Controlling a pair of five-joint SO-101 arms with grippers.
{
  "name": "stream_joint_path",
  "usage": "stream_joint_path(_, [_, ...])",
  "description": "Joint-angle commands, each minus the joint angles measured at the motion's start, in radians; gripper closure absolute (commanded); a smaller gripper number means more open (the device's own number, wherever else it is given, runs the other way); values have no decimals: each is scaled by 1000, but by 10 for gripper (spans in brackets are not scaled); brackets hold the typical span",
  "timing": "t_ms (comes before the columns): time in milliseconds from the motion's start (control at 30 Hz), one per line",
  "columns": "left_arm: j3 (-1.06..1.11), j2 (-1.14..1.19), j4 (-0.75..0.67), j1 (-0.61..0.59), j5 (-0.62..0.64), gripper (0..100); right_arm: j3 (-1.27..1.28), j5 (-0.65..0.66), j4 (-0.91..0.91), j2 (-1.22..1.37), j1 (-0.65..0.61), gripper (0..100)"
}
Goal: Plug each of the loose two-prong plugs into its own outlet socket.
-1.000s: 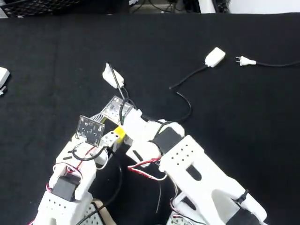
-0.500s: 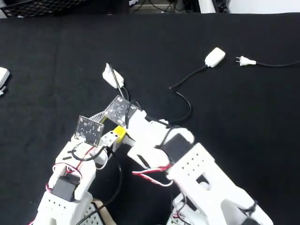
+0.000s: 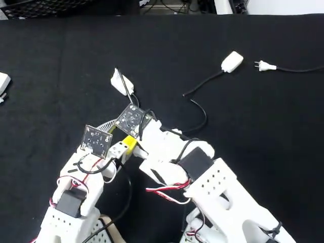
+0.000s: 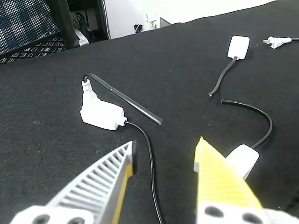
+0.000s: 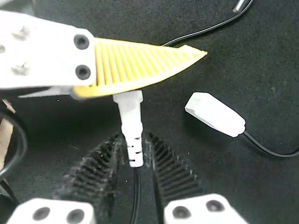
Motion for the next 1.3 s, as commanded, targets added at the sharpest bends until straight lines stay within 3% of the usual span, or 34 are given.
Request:
stream_joint_path(0, [8, -6, 9, 10, 9, 777, -58, -8, -8, -24, -3, 987])
stream_joint_path(1267, [8, -6, 43, 8, 9, 777, 31, -49, -91, -16, -28, 936])
